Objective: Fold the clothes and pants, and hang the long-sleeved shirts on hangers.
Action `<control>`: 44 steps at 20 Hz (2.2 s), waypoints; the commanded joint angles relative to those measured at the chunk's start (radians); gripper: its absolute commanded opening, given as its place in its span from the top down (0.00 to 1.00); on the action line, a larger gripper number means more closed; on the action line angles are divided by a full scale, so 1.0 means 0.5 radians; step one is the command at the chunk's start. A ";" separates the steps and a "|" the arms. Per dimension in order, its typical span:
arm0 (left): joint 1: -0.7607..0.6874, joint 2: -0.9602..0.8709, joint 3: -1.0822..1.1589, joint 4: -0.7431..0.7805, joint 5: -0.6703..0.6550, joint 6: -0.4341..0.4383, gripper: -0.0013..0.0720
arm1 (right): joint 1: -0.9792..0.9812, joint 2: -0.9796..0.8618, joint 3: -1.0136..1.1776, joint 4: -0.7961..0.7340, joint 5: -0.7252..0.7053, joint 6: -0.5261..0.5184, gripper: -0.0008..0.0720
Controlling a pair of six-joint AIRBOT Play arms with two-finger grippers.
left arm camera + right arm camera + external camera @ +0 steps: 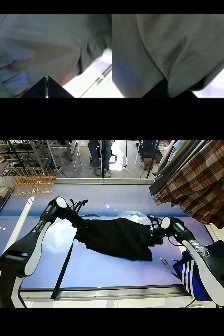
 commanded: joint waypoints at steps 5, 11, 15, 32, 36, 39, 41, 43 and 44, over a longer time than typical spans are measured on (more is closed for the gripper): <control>-0.034 -0.043 0.002 0.002 -0.009 0.025 0.97 | -0.610 0.022 0.011 0.281 -0.159 -0.326 0.30; -0.050 -0.045 0.002 0.002 -0.004 0.058 0.97 | -1.087 -0.060 -0.179 0.921 0.034 -0.954 0.09; -0.087 -0.047 0.002 0.000 0.024 0.108 0.97 | -1.036 -0.297 -0.182 1.216 0.002 -1.215 0.04; -0.330 -0.137 0.002 -0.414 0.438 0.327 0.97 | -0.558 -0.446 0.298 0.743 -0.103 -0.680 0.94; -0.369 -0.272 0.002 -0.252 0.416 -0.102 0.97 | -0.461 -0.430 0.298 0.452 -0.106 -0.432 0.94; -0.369 -0.329 0.002 -0.242 0.321 -0.210 0.97 | -0.379 -0.337 0.350 0.260 -0.110 -0.385 0.94; -0.377 -0.344 0.002 -0.237 0.269 -0.226 0.97 | -0.291 -0.255 0.472 0.132 -0.109 -0.346 0.94; -0.378 -0.340 0.005 -0.238 0.243 -0.224 0.97 | -0.166 -0.181 0.636 0.044 -0.097 -0.324 0.94; -0.378 -0.335 0.005 -0.238 0.234 -0.224 0.97 | -0.089 -0.156 0.716 0.019 -0.104 -0.310 0.94</control>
